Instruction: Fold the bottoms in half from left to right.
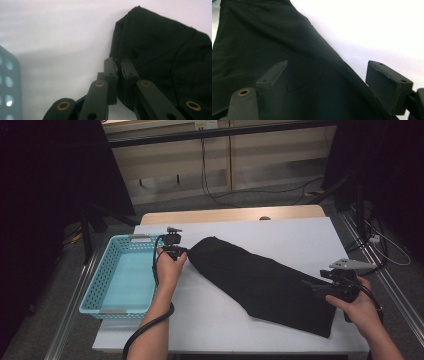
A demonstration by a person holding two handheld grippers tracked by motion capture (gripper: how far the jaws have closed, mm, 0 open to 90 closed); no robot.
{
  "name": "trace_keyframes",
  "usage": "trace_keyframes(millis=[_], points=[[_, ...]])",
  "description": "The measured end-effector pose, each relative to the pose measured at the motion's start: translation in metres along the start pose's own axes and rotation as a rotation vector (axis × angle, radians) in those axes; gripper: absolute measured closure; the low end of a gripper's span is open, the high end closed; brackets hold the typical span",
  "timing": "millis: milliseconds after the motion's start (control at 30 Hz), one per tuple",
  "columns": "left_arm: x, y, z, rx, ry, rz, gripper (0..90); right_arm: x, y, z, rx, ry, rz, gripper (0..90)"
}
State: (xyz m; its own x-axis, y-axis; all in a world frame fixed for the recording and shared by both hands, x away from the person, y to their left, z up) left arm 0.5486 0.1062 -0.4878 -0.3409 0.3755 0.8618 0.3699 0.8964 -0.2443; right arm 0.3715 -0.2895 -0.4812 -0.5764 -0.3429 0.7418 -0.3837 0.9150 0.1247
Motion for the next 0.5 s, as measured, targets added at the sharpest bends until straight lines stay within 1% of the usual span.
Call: trace_keyframes(millis=[67, 133, 200, 367, 500], points=[[0.002, 0.002, -0.002, -0.002, -0.007, -0.003, 84.8, -0.001, 0.002, 0.001, 0.008, 0.006, -0.007, 19.0], [0.006, 0.004, -0.003, 0.008, -0.008, 0.001, 84.8, -0.002, 0.004, 0.002, 0.011, 0.011, -0.010, 18.8], [0.008, 0.006, -0.004, 0.013, -0.014, -0.004, 84.8, -0.003, 0.005, 0.002, 0.013, 0.013, -0.011, 18.7], [0.018, 0.013, -0.007, 0.018, -0.021, -0.019, 84.8, -0.004, 0.007, 0.002, 0.018, 0.019, -0.019, 18.6], [0.021, 0.012, -0.007, 0.014, -0.019, -0.011, 84.8, -0.005, 0.010, 0.002, 0.025, 0.022, -0.023, 18.4]])
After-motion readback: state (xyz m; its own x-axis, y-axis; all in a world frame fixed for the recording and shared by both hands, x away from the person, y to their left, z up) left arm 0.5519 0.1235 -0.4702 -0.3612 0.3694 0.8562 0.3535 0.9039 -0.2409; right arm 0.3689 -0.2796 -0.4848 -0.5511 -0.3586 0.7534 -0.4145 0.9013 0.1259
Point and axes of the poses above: each handheld gripper's, and its own axes: x roughly backward along the jaws, z roughly out of its underside, y roughly to its left, the point moved 9 cm from there along -x, roughly forward along the jaws, and after that the axes turned 10 degrees about y, right-handed, at the moved point
